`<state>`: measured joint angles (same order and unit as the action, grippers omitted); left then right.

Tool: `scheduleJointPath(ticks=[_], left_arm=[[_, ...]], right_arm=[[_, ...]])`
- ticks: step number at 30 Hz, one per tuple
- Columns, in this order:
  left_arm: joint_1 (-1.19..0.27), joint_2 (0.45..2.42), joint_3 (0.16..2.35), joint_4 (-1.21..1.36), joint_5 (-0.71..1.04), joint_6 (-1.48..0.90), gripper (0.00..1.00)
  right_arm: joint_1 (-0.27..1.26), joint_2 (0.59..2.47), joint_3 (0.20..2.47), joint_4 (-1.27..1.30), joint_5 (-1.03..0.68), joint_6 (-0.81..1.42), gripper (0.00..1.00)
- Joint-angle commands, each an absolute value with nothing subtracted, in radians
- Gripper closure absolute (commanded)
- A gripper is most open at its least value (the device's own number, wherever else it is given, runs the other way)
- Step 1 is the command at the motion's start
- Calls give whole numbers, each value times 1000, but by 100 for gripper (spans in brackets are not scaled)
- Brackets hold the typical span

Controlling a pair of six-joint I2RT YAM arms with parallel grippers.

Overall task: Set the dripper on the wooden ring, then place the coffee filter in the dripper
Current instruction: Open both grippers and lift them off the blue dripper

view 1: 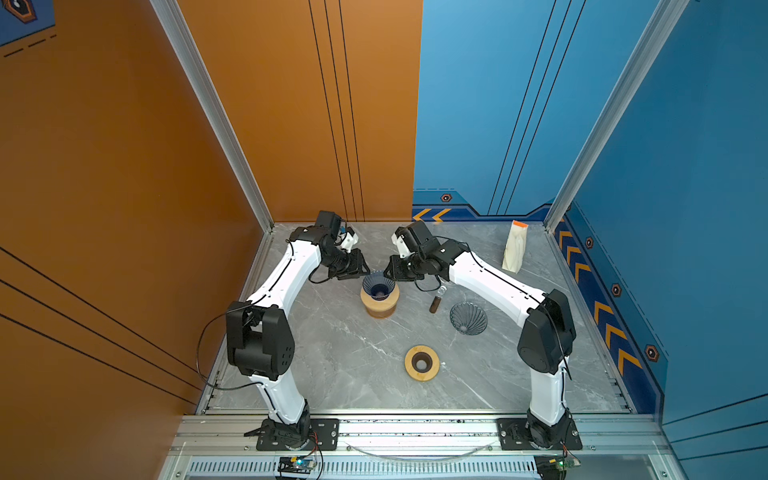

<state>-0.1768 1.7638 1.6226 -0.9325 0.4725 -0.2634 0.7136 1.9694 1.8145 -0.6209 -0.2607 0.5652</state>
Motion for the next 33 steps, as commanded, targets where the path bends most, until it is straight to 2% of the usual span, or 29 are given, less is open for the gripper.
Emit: scheduleJointPath(ticks=[1, 12, 18, 25, 26, 33], left_arm=[[-183, 1751, 1659, -951, 484, -271, 56], [-207, 1658, 1713, -946, 460, -302, 46], [-240, 1566, 1668, -873, 411, -305, 31], [-303, 1401, 1482, -650, 351, -314, 15], [-310, 1387, 1461, -629, 353, -316, 10], [-371, 1324, 1357, -520, 339, -311, 0]], right_arm=[[709, 1926, 1833, -654, -235, 539, 74], [675, 1824, 1836, -720, -114, 442, 66], [641, 1741, 1836, -789, -18, 358, 65], [541, 1615, 1732, -825, 40, 301, 65], [527, 1599, 1714, -825, 48, 294, 66], [377, 1511, 1588, -825, 72, 279, 68]])
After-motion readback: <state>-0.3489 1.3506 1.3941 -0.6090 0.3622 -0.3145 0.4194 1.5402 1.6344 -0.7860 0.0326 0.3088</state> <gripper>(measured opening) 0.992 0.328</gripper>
